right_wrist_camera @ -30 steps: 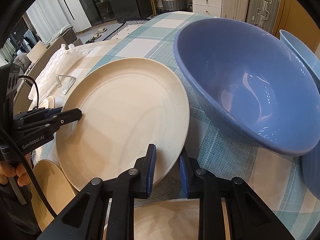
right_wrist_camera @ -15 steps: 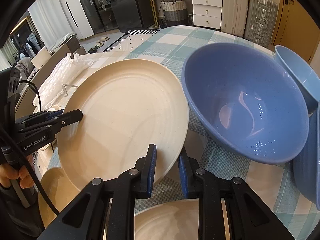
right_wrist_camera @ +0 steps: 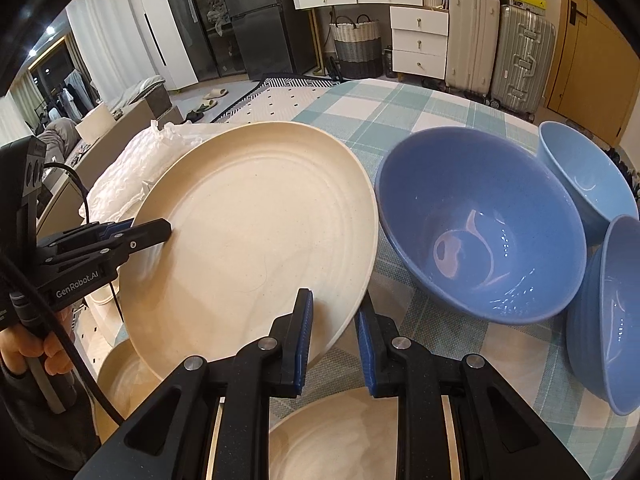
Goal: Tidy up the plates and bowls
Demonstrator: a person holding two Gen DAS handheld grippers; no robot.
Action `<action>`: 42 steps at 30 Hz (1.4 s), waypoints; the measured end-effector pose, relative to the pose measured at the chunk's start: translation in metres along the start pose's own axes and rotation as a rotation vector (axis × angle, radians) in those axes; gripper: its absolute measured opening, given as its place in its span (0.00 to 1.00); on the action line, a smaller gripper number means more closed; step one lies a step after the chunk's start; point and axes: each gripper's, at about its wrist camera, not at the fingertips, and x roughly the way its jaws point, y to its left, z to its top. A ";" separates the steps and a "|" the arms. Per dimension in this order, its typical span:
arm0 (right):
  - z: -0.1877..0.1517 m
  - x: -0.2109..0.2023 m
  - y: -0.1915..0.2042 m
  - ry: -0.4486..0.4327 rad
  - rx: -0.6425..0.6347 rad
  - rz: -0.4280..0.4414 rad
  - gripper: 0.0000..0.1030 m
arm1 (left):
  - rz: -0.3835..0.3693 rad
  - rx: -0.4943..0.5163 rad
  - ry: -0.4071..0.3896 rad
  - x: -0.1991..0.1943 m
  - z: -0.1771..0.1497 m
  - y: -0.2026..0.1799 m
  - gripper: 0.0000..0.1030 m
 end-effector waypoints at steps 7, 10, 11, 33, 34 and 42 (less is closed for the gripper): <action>-0.004 -0.018 0.002 -0.024 -0.002 0.018 0.21 | 0.017 0.004 -0.035 -0.025 -0.005 -0.010 0.16; -0.009 -0.028 0.001 -0.033 -0.001 0.024 0.21 | 0.023 0.009 -0.037 -0.034 -0.009 -0.018 0.16; -0.010 -0.029 0.000 -0.035 0.000 0.024 0.21 | 0.026 0.014 -0.038 -0.037 -0.010 -0.022 0.16; -0.081 -0.088 -0.040 -0.071 0.065 -0.011 0.21 | -0.014 0.118 -0.032 -0.053 -0.059 -0.106 0.16; -0.084 -0.088 -0.041 -0.070 0.068 -0.013 0.21 | -0.016 0.122 -0.033 -0.053 -0.061 -0.109 0.16; -0.112 -0.101 -0.049 -0.072 0.090 -0.027 0.21 | -0.044 0.131 -0.019 -0.050 -0.073 -0.121 0.16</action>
